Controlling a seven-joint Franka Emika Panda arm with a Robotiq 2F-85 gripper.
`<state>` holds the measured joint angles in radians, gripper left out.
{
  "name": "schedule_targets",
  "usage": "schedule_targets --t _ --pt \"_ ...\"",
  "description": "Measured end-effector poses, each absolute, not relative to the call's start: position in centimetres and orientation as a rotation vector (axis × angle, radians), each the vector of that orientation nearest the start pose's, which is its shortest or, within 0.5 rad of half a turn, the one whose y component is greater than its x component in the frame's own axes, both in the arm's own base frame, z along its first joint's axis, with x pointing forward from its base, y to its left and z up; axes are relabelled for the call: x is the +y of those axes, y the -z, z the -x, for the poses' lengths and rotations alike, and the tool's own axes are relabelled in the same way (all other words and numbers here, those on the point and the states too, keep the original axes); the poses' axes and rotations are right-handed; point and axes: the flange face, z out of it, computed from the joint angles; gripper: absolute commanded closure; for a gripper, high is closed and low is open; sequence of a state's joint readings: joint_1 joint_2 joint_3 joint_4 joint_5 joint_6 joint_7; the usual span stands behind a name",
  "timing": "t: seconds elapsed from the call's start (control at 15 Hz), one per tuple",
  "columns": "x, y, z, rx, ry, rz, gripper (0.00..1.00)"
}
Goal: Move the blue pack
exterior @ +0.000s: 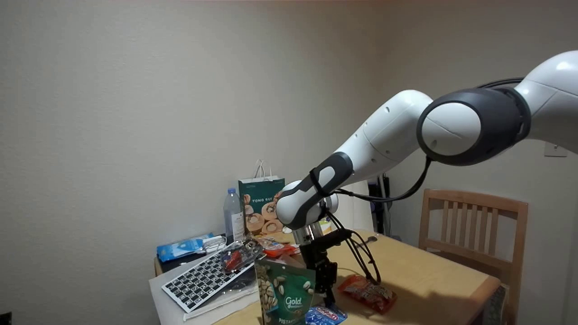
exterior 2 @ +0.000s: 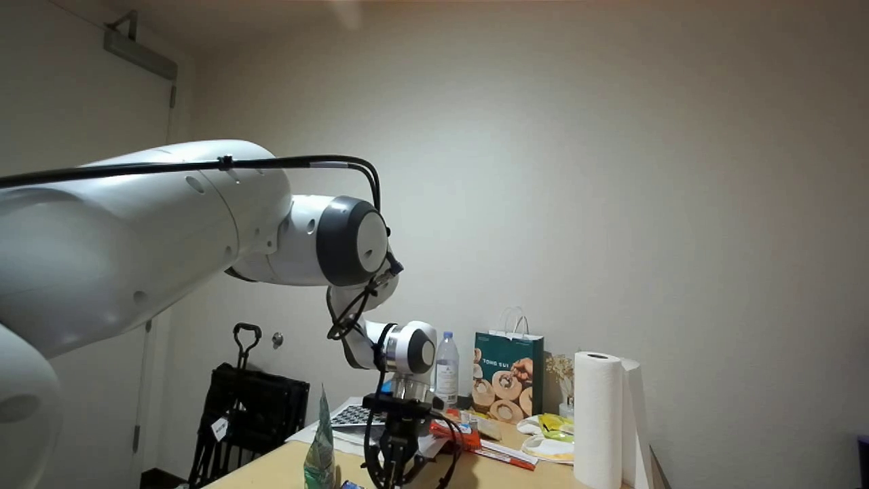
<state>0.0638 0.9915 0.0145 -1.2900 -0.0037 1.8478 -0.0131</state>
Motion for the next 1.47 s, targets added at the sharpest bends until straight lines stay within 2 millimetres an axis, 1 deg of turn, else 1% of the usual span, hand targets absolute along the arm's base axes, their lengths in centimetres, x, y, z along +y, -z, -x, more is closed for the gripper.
schedule_targets --t 0.13,0.27,0.53,0.67,0.8,0.93,1.07,1.13,1.2,1.27,1.33,1.4,1.47 --pt "5.0 -11.4 -68.7 -0.125 -0.683 3.06 0.94" --pt "4.7 -11.3 -68.7 -0.109 -0.691 3.049 0.93" --pt "4.1 -11.3 -68.7 -0.071 -0.691 3.026 0.94" --pt "3.9 -11.8 -68.8 -0.037 -0.685 3.035 0.94" --pt "3.8 -13.0 -68.7 0.01 -0.674 3.055 0.94" --pt "3.4 -15.2 -68.2 0.089 -0.666 3.08 0.94" --pt "2.5 -17.7 -67.1 0.214 -0.664 3.109 0.94" --pt "2.0 -18.7 -66.4 0.282 -0.668 3.126 0.86" --pt "1.4 -19.6 -65.7 0.341 -0.674 3.144 0.94" --pt "0.9 -20.3 -64.9 0.393 -0.682 3.163 0.92" --pt "0.6 -20.7 -64.3 0.427 -0.691 3.171 0.86" --pt "0.5 -20.9 -63.9 0.441 -0.698 3.172 0.61" --pt "0.5 -20.9 -63.7 0.45 -0.703 3.172 0.6"
